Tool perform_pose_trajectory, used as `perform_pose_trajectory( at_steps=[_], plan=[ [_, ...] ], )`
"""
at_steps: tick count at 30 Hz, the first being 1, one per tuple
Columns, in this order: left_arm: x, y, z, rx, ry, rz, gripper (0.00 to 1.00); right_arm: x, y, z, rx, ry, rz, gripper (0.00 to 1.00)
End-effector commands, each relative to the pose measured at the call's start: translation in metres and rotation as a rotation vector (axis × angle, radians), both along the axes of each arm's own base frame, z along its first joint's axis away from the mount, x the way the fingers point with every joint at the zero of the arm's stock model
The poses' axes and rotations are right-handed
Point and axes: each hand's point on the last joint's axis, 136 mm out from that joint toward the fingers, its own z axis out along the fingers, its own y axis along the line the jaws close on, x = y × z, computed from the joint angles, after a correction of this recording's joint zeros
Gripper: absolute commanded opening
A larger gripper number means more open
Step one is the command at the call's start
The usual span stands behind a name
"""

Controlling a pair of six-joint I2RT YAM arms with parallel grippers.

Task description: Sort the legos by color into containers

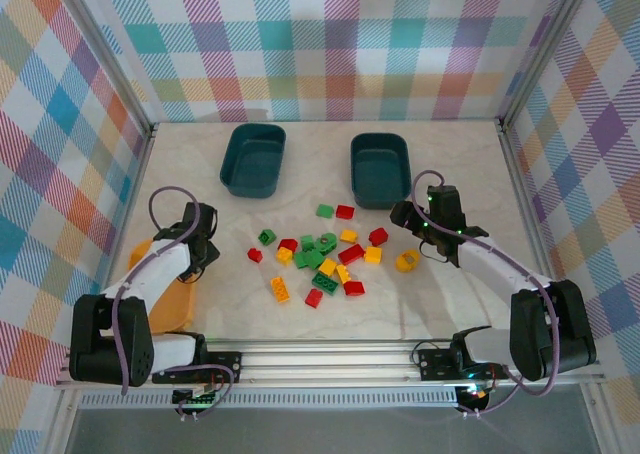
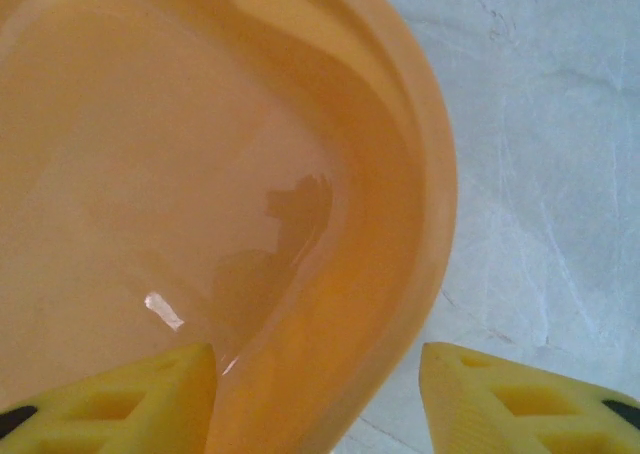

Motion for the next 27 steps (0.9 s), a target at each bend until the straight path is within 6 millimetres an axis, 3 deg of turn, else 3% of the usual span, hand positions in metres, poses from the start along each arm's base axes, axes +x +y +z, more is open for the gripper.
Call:
perform_pose_trajectory(
  at_steps=[1,7,12,14,17,18,24,27],
  plan=[
    [0.007,-0.009,-0.005,-0.05,-0.009,-0.057,0.49,0.001,0.003,0.008,0.013,-0.011,0.004,0.76],
    [0.031,-0.036,0.002,-0.125,-0.051,-0.171,0.37,0.002,0.005,0.005,0.017,-0.002,0.008,0.75],
    [0.049,-0.063,0.014,-0.177,-0.104,-0.259,0.34,0.002,0.004,0.002,0.012,0.007,0.009,0.75],
    [0.049,-0.067,0.021,-0.162,-0.114,-0.282,0.38,0.003,0.004,0.002,0.009,0.007,0.007,0.75],
    [0.038,-0.061,0.027,-0.126,-0.092,-0.268,0.53,0.003,0.004,0.003,0.01,0.005,0.011,0.75],
    [0.032,-0.058,0.026,-0.114,-0.074,-0.256,0.54,0.002,0.005,0.002,0.011,0.007,0.012,0.75],
    [-0.009,-0.051,0.005,-0.092,0.046,-0.229,0.5,0.002,0.006,0.003,0.017,0.007,0.014,0.75],
    [-0.021,-0.056,-0.009,-0.123,0.076,-0.243,0.42,0.002,0.007,0.003,0.024,0.01,0.017,0.74]
  ],
)
